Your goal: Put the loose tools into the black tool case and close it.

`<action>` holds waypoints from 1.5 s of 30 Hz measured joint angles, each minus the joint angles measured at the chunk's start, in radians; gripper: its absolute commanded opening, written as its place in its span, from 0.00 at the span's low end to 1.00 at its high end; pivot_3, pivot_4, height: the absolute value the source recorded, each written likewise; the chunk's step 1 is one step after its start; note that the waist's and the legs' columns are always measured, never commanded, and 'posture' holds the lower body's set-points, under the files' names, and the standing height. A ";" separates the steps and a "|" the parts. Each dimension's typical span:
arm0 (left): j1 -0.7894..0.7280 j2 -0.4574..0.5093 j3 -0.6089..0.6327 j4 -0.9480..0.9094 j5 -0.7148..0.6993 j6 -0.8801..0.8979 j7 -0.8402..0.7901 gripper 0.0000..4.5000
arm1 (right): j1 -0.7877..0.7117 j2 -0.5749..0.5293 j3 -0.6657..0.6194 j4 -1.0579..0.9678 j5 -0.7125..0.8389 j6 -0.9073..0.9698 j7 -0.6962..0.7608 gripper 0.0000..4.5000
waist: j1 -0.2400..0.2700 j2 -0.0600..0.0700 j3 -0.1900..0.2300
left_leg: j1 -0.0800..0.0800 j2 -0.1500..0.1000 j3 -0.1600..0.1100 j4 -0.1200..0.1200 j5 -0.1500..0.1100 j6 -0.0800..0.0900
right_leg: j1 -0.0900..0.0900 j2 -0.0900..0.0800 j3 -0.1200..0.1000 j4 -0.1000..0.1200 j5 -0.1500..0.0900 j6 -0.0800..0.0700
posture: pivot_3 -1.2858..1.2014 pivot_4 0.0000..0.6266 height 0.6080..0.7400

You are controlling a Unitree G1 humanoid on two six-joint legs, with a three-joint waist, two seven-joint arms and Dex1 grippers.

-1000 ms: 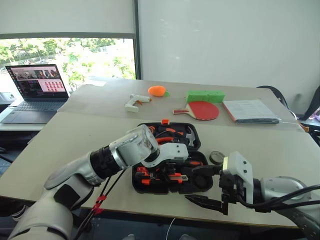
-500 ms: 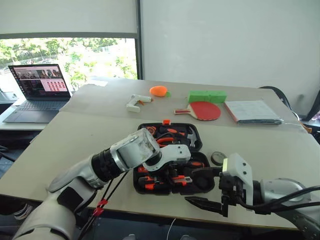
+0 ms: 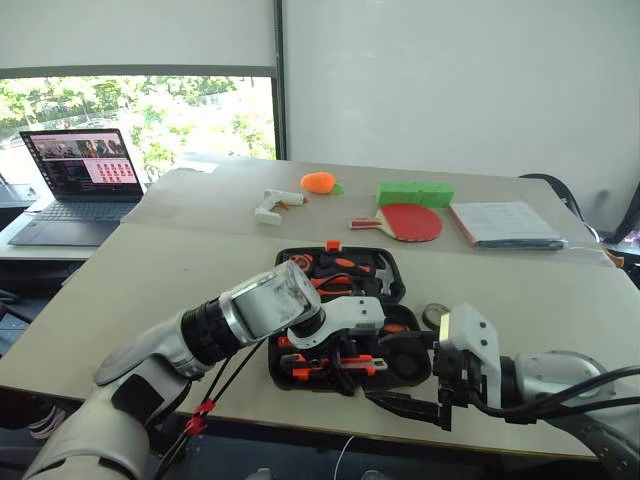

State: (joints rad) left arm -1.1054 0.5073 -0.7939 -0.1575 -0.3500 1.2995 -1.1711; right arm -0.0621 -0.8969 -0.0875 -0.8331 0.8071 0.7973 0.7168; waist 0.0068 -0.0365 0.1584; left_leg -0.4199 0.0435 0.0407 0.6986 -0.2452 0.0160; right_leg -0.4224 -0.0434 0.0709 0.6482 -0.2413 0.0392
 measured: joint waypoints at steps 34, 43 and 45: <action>0.077 0.171 -0.013 -0.005 0.175 -0.427 -0.215 0.00 | 0.002 -0.009 -0.001 0.009 0.001 0.000 -0.005 1.00 | 0.000 0.001 0.000 | 0.000 0.000 0.000 -0.002 0.000 0.000 | 0.000 0.000 -0.001 0.000 -0.001 -0.001 | 0.52 0.24 0.97; 0.093 0.171 -0.017 -0.026 0.240 -0.499 -0.229 0.00 | 0.010 -0.009 -0.002 0.006 0.001 0.000 -0.015 1.00 | 0.001 0.001 -0.001 | 0.001 0.000 0.000 -0.002 0.000 0.000 | 0.001 0.000 -0.001 0.000 -0.001 -0.001 | 0.52 0.24 0.97; 0.101 0.170 -0.028 -0.026 0.266 -0.534 -0.237 0.00 | 0.015 -0.009 -0.002 -0.002 0.002 0.000 -0.020 1.00 | 0.002 0.002 -0.001 | 0.002 0.000 0.000 -0.002 0.000 0.000 | 0.002 0.000 -0.001 0.000 -0.001 -0.001 | 0.52 0.24 0.97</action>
State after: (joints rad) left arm -1.0046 0.6773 -0.8221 -0.1833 -0.0837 0.7660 -1.4084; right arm -0.0471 -0.9055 -0.0892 -0.8354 0.8088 0.7974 0.6969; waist 0.0084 -0.0347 0.1572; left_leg -0.4181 0.0435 0.0406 0.6968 -0.2453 0.0161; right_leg -0.4207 -0.0432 0.0704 0.6479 -0.2422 0.0382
